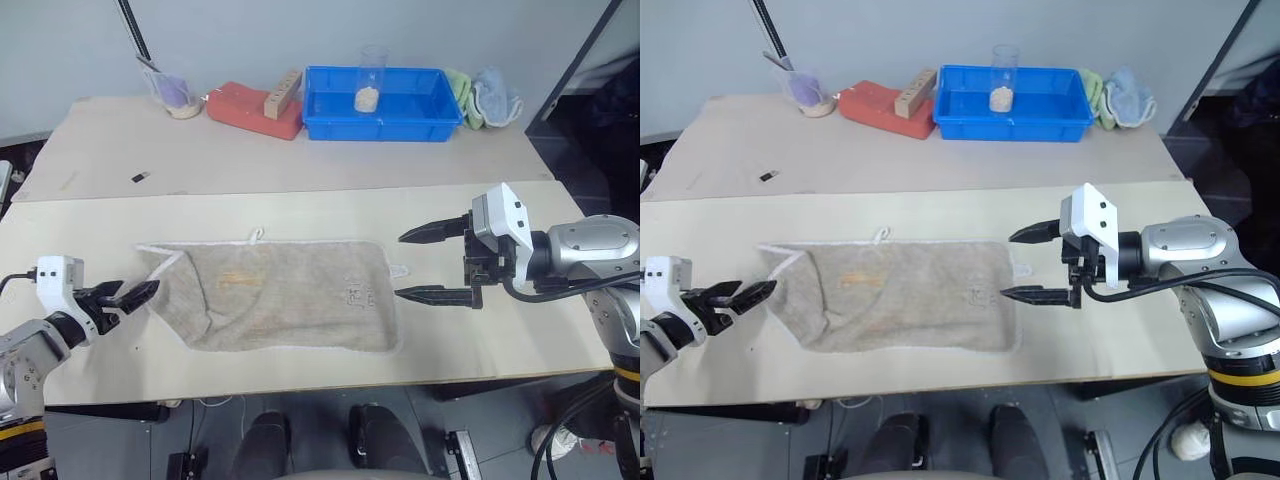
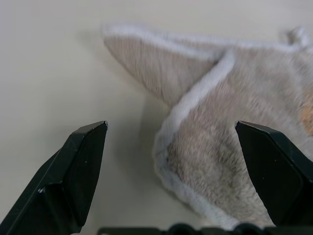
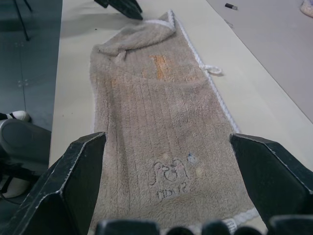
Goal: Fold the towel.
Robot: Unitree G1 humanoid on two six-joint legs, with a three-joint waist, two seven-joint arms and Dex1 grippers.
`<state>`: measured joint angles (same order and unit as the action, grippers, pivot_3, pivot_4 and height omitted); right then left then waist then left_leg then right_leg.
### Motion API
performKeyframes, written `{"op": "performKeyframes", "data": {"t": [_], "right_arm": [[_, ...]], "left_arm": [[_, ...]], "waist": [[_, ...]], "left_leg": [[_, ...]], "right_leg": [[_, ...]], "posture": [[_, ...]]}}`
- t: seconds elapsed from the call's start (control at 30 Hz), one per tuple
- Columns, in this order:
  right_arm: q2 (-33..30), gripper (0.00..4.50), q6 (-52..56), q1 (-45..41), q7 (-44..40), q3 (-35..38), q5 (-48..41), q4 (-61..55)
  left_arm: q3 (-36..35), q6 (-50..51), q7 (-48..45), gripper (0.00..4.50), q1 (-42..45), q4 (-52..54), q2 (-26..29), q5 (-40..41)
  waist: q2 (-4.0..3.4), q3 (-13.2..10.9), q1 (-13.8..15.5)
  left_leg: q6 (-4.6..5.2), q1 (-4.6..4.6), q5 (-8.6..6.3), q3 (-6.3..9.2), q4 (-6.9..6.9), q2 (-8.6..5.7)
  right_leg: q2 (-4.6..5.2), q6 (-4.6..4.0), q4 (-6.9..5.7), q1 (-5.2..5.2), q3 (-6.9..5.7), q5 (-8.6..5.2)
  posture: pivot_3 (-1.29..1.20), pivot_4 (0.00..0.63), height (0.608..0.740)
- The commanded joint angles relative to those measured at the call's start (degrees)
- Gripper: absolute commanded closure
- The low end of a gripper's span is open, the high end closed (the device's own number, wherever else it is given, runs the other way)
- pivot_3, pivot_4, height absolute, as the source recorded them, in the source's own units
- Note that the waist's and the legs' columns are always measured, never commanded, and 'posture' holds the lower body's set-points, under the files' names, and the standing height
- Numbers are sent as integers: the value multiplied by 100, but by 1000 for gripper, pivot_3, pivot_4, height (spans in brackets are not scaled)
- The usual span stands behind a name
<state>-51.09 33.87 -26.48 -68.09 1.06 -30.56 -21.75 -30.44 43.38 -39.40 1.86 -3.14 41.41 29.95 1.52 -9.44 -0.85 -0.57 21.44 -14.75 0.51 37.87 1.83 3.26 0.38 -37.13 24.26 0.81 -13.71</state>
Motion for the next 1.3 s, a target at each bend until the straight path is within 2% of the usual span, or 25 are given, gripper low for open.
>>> {"op": "performKeyframes", "data": {"t": [0.03, 0.13, 0.17, 0.27, 0.4, 0.47, 0.8, 1.3], "right_arm": [[-67, 36, 36, -138, 35, 90, -125, -175], [-65, 36, 46, -163, 32, 81, -132, -170], [-66, 0, 44, -171, 26, 81, -135, -166], [-55, 0, 59, -202, 18, 70, -150, -156], [-53, 0, 80, -220, -16, 66, -178, -138], [-60, 0, 81, -231, -69, 44, -198, -137], [254, 0, 242, -495, -61, -10, -873, -496], [319, 0, -48, -575, -216, -266, -601, -175]], "left_arm": [[193, 12, -103, 0, -262, 301, 41, -20], [283, 6, -106, 0, -394, 434, 48, -45], [326, 3, -94, 585, -444, 472, 54, -73], [389, 10, -16, 1781, -535, 471, 56, -151], [381, -61, 76, 3768, -586, 428, 46, -202], [369, -160, 67, 4448, -579, 437, 24, -210], [-180, -183, -88, 4448, -752, 847, 2, 330], [-1170, 583, -278, 4448, -944, 1560, 432, 1372]], "waist": [[-1, 1, 5], [-2, 1, 10], [-2, 1, 12], [-4, 2, 21], [-4, 2, 23], [-4, 2, 23], [-2, 1, 16], [1, 0, 14]], "left_leg": [[0, -1, 0, 1, 0, 0], [0, -5, 0, -1, 0, -2], [0, -5, 0, -2, 0, -2], [0, -6, 0, -3, 0, -5], [0, -7, 0, -3, 0, -7], [0, -7, 0, -4, 0, -8], [0, -5, 0, -1, 0, -3], [1, -3, -1, 1, 0, -2]], "right_leg": [[0, 0, 0, -1, -1, 0], [3, 0, -1, -3, 1, 0], [4, 0, -1, -3, 2, 0], [6, 0, -1, -4, 3, 0], [7, 1, 0, -7, 2, -1], [8, 2, 0, -7, 3, -1], [6, 2, 0, -4, 2, -1], [3, 2, 1, -2, -2, -1]], "posture": [[0, 150, 740], [0, 150, 740], [0, 150, 740], [0, 150, 740], [0, 150, 740], [0, 150, 740], [0, 150, 740], [0, 150, 740]]}}
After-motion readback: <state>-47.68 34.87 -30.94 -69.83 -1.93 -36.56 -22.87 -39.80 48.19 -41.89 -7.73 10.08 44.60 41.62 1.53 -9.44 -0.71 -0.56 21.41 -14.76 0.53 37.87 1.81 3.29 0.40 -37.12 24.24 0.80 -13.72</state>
